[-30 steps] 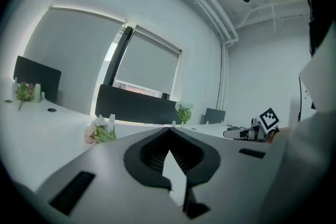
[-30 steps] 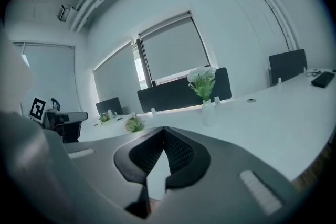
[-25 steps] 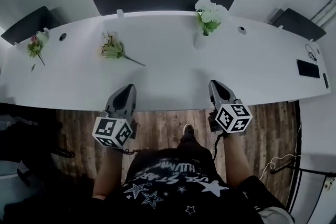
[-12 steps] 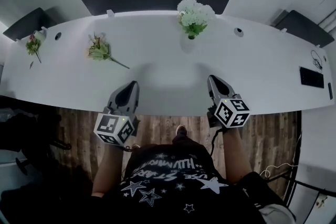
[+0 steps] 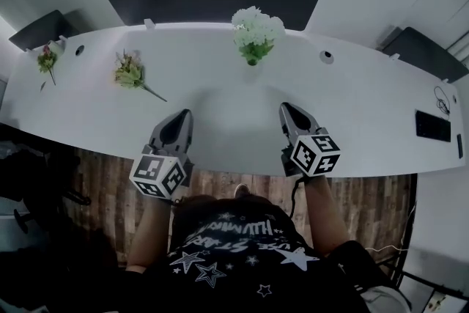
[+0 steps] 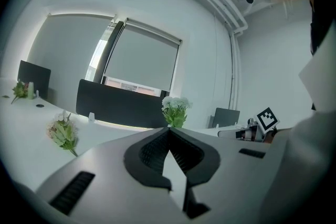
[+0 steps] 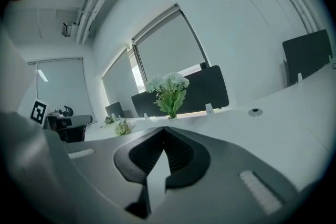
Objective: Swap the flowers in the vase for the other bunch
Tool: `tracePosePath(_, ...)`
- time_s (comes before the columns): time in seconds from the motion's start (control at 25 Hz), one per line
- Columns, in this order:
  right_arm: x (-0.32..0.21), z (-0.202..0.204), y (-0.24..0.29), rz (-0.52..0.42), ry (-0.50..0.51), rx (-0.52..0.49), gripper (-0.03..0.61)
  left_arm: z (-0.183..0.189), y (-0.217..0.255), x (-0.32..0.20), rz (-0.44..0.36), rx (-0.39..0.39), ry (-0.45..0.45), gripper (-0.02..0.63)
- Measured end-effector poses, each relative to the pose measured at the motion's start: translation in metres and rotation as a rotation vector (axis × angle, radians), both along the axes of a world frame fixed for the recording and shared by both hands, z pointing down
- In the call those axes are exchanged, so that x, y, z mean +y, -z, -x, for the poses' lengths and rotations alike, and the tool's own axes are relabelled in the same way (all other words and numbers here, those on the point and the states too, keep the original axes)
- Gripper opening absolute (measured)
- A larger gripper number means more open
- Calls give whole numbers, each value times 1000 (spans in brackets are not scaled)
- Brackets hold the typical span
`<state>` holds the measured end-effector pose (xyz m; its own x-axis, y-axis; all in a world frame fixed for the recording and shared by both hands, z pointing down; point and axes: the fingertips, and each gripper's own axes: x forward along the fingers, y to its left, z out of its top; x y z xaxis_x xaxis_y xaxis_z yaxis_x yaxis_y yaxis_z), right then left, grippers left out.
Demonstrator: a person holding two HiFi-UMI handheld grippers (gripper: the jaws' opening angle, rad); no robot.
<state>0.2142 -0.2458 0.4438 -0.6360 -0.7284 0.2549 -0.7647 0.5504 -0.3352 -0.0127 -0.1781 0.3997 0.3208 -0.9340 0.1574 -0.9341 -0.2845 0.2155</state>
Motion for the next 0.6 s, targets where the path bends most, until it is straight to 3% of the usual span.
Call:
tracePosePath(0.28,-8,1,-5,17,19,-2,2,-15,0,-18,8,2,-13,8)
tracePosePath(0.6,-13,13,-2,21,-56,13,2,-14,-4,-43,5,9,-109,8)
